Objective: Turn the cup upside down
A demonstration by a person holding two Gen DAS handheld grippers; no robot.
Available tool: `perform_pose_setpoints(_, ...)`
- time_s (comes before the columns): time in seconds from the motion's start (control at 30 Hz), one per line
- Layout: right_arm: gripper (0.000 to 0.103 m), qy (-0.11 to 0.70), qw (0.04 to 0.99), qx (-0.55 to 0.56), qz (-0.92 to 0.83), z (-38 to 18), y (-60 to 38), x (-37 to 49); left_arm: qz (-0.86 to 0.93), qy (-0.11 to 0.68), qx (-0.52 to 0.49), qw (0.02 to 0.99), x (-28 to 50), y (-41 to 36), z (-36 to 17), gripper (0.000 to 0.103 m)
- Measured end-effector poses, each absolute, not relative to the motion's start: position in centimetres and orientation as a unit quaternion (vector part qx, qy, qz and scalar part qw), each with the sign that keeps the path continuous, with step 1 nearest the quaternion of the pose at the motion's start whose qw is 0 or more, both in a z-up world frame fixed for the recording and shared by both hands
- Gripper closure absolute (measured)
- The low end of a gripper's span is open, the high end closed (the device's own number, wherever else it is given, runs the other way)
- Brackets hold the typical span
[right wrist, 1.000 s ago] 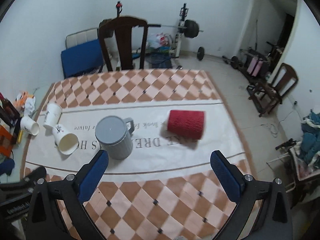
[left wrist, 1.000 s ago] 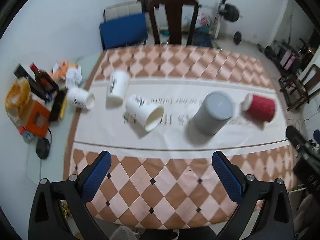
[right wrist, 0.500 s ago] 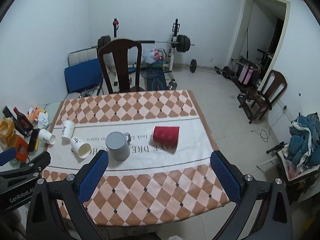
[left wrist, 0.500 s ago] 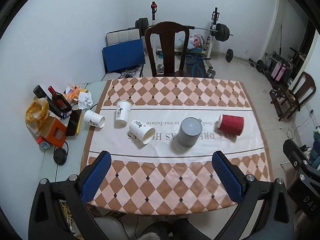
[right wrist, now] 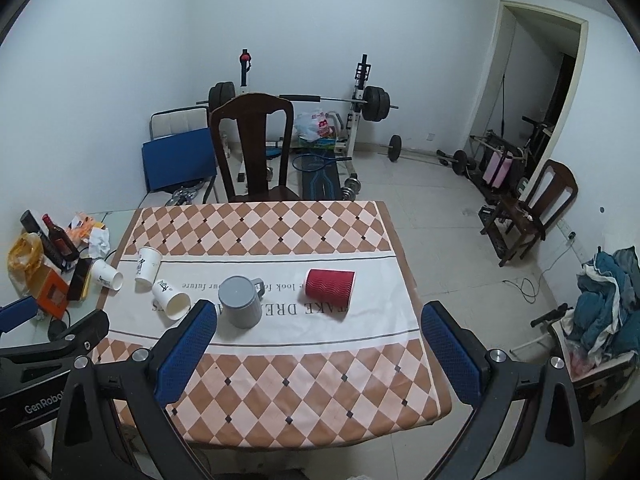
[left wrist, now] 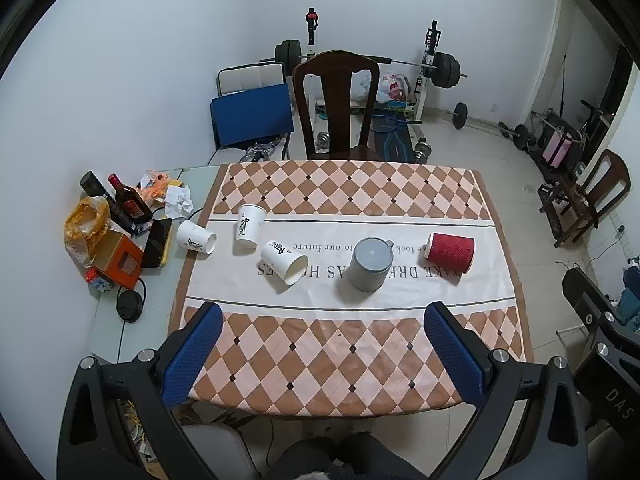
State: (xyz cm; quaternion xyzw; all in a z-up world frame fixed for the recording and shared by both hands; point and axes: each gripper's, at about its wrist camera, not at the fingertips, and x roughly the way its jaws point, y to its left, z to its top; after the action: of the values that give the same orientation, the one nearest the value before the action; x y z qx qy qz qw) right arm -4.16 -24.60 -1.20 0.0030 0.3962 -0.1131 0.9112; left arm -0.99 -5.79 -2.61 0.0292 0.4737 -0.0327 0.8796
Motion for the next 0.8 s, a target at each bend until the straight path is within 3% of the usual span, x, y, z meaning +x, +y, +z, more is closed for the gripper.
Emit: perform_pose_setpoints(0.8,0.000,0.416,0.903,0.002,-0.109,-1.46,-24.89,-3.97,-0.040,0.487,0.027,0.872,-1.46,-5.67,-2.15,0.000)
